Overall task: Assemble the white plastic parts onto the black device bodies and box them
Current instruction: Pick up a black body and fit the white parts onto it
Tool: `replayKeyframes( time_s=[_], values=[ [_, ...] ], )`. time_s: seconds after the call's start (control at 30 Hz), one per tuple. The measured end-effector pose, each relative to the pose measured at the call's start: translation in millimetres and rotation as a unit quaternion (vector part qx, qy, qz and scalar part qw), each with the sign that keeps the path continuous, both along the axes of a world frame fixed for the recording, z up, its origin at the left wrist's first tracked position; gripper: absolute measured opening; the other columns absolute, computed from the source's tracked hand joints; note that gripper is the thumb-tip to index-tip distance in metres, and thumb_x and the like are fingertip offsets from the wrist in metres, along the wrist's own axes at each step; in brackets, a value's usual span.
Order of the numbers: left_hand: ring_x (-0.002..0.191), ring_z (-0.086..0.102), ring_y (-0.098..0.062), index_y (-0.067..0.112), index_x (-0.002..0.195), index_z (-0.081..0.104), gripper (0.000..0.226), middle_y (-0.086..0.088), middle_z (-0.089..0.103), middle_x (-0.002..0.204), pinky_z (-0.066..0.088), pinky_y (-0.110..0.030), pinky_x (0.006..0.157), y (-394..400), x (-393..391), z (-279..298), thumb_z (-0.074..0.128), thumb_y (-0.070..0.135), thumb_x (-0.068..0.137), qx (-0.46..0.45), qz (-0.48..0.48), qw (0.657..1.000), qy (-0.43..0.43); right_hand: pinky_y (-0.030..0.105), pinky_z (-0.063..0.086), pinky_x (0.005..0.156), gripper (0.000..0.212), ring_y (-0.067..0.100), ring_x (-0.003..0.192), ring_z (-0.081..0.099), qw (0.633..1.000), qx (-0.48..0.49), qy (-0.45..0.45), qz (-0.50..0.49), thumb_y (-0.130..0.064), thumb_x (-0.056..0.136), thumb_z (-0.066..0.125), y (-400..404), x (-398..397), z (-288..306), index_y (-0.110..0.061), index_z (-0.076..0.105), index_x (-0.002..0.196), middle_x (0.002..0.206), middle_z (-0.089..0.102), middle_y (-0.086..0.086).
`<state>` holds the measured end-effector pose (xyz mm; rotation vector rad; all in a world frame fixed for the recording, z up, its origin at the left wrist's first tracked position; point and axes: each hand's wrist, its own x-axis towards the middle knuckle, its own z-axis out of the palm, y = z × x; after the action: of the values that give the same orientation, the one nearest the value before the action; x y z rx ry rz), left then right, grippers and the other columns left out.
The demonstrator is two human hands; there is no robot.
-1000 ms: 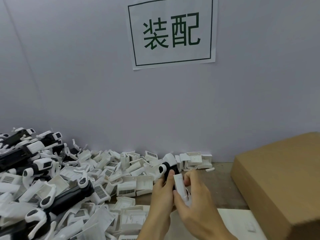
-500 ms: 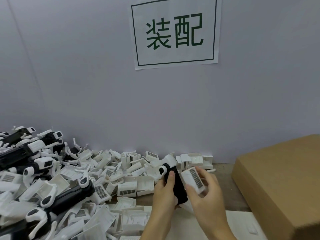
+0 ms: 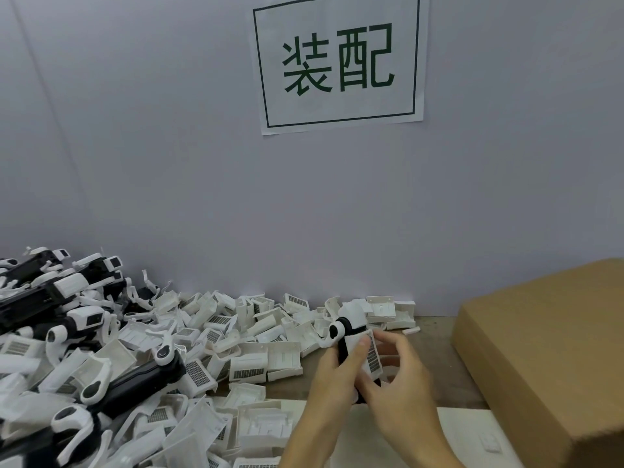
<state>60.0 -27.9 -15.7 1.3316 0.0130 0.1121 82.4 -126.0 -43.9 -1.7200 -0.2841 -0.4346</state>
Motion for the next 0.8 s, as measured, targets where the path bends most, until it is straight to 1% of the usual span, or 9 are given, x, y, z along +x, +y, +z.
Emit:
replayKeyframes(
  time_s=[0.1, 0.2, 0.3, 0.4, 0.5, 0.57, 0.63, 0.7, 0.8],
  values=[
    [0.1, 0.073, -0.013, 0.025, 0.122, 0.066, 0.024, 0.003, 0.077, 0.108, 0.058, -0.023, 0.069, -1.5, 0.3, -1.6, 0.063, 0.024, 0.098, 0.036, 0.015, 0.999, -0.019, 0.011, 0.05, 0.067, 0.046, -0.007, 0.094, 0.059, 1.0, 0.005, -0.001, -0.017, -0.021, 0.079, 0.084, 0.5, -1.2, 1.9, -0.039, 0.056, 0.111, 0.102, 0.065, -0.017],
    [0.095, 0.075, -0.018, 0.018, 0.118, 0.069, 0.02, -0.003, 0.078, 0.104, 0.059, -0.027, 0.066, -1.7, 1.3, -1.8, 0.061, 0.017, 0.099, 0.016, 0.024, 0.999, -0.017, 0.005, 0.048, 0.068, 0.042, -0.013, 0.092, 0.058, 1.0, 0.004, 0.0, -0.01, -0.02, 0.079, 0.084, -2.4, -2.0, 4.3, -0.038, 0.061, 0.108, 0.095, 0.069, -0.015],
    [0.092, 0.076, -0.021, 0.015, 0.115, 0.07, 0.018, -0.005, 0.079, 0.1, 0.059, -0.027, 0.064, -1.0, 1.3, -1.7, 0.062, 0.014, 0.098, 0.015, 0.034, 0.999, -0.022, 0.004, 0.047, 0.069, 0.042, -0.015, 0.093, 0.056, 1.0, -0.002, 0.004, -0.004, -0.021, 0.08, 0.083, -2.4, -2.8, 5.0, -0.037, 0.06, 0.11, 0.096, 0.068, -0.015],
    [0.088, 0.077, -0.023, 0.013, 0.11, 0.072, 0.016, -0.007, 0.079, 0.097, 0.06, -0.03, 0.062, 1.5, 2.6, -3.3, 0.064, 0.012, 0.096, 0.001, 0.054, 0.998, -0.019, 0.01, 0.05, 0.073, 0.039, -0.01, 0.096, 0.059, 0.999, -0.005, 0.012, 0.039, -0.023, 0.082, 0.082, -5.0, -1.8, 3.6, -0.039, 0.06, 0.111, 0.094, 0.07, -0.016],
    [0.093, 0.075, -0.028, 0.013, 0.104, 0.076, 0.014, -0.009, 0.079, 0.097, 0.062, -0.04, 0.075, 6.8, 3.4, -3.9, 0.066, 0.013, 0.094, 0.002, 0.057, 0.998, -0.022, 0.023, 0.054, 0.082, 0.031, 0.004, 0.101, 0.067, 0.994, 0.038, 0.032, 0.099, -0.014, 0.09, 0.072, -11.0, 0.0, 3.0, -0.034, 0.065, 0.112, 0.101, 0.073, -0.017],
    [0.094, 0.075, -0.026, 0.012, 0.104, 0.077, 0.015, -0.009, 0.079, 0.098, 0.061, -0.037, 0.078, 9.4, 3.9, -3.5, 0.067, 0.011, 0.092, 0.01, 0.052, 0.998, -0.024, 0.02, 0.056, 0.074, 0.024, 0.007, 0.097, 0.071, 0.979, 0.113, 0.077, 0.152, -0.008, 0.096, 0.063, -14.6, -0.6, 7.3, -0.028, 0.071, 0.106, 0.098, 0.077, -0.013],
    [0.095, 0.075, -0.023, 0.012, 0.105, 0.076, 0.016, -0.008, 0.079, 0.098, 0.06, -0.036, 0.082, 10.3, 3.4, -2.5, 0.067, 0.01, 0.093, 0.034, 0.038, 0.998, -0.026, 0.014, 0.054, 0.06, 0.023, 0.01, 0.087, 0.075, 0.963, 0.151, 0.118, 0.19, -0.011, 0.099, 0.055, -15.9, -0.6, 10.6, -0.02, 0.077, 0.097, 0.092, 0.079, -0.004],
    [0.094, 0.075, -0.022, 0.012, 0.104, 0.076, 0.014, -0.008, 0.078, 0.097, 0.06, -0.034, 0.081, 10.3, 2.7, -2.2, 0.068, 0.011, 0.093, 0.069, 0.026, 0.997, -0.036, 0.015, 0.054, 0.061, 0.025, 0.017, 0.087, 0.075, 0.965, 0.146, 0.128, 0.178, -0.018, 0.1, 0.054, -14.7, 2.0, 10.6, -0.017, 0.078, 0.095, 0.09, 0.079, 0.004],
    [0.091, 0.075, -0.016, 0.016, 0.1, 0.078, 0.013, -0.004, 0.079, 0.094, 0.059, -0.026, 0.07, 8.5, 3.7, -2.8, 0.069, 0.012, 0.092, 0.102, 0.048, 0.992, -0.052, 0.023, 0.056, 0.069, 0.018, 0.017, 0.089, 0.075, 0.97, 0.171, 0.109, 0.136, -0.018, 0.097, 0.06, -13.5, 7.8, 6.6, -0.018, 0.078, 0.097, 0.093, 0.079, 0.003]
  ],
)
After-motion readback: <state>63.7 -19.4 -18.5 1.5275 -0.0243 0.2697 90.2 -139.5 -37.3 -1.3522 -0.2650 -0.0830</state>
